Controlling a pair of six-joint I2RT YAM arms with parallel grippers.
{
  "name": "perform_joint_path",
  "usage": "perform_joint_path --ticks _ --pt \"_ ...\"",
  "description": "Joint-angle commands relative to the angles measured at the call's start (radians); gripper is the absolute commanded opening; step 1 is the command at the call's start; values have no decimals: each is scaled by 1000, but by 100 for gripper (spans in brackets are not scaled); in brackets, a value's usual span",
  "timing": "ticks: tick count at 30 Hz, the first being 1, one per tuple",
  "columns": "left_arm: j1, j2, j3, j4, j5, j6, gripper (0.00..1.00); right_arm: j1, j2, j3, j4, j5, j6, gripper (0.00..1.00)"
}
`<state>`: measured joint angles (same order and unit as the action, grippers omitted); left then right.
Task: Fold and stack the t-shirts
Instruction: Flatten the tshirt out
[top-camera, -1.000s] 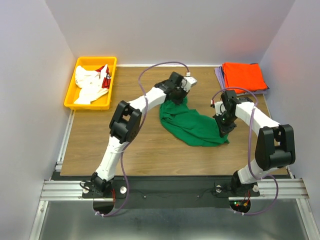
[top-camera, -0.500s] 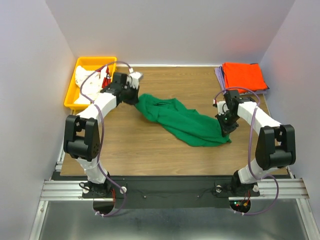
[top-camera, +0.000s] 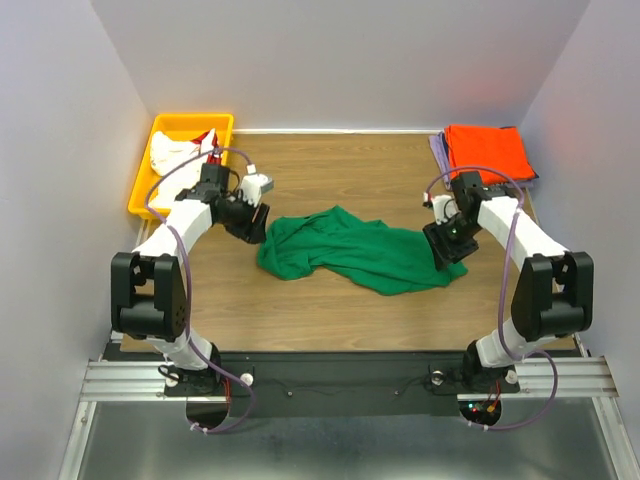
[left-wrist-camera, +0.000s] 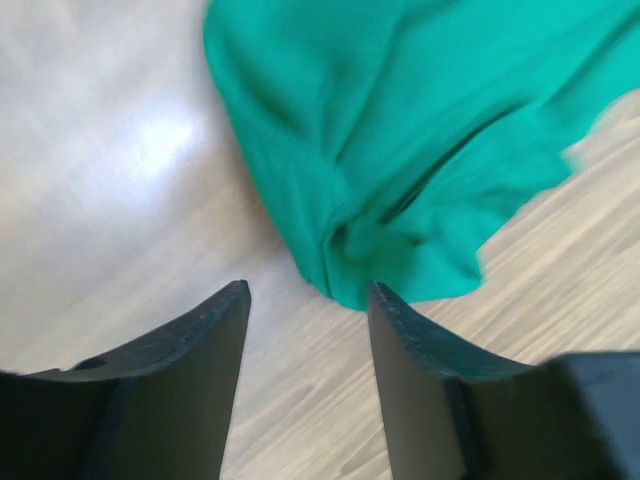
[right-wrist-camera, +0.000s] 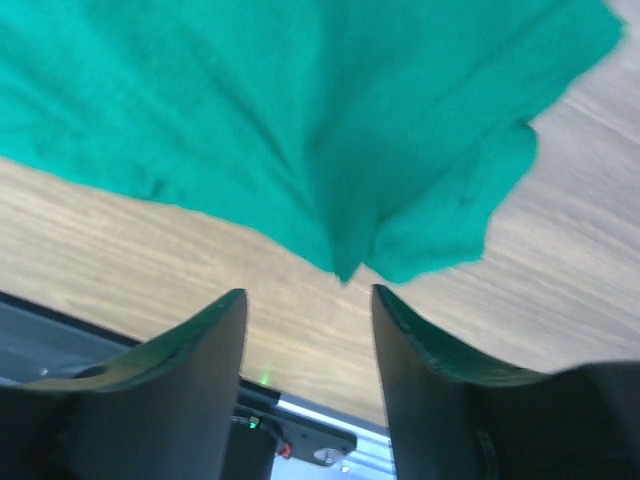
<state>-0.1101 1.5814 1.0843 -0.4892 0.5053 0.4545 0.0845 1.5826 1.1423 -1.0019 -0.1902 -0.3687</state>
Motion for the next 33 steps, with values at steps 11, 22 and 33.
perform_joint_path --ticks 11,22,33 --pt "-281 311 492 119 -1 10 66 -74 183 319 -6 -91 54 55" --pt "-410 546 689 146 -34 -23 66 -121 312 336 71 -24 116 54" --pt "-422 603 696 127 -77 -19 35 -126 346 243 72 -126 134 45"
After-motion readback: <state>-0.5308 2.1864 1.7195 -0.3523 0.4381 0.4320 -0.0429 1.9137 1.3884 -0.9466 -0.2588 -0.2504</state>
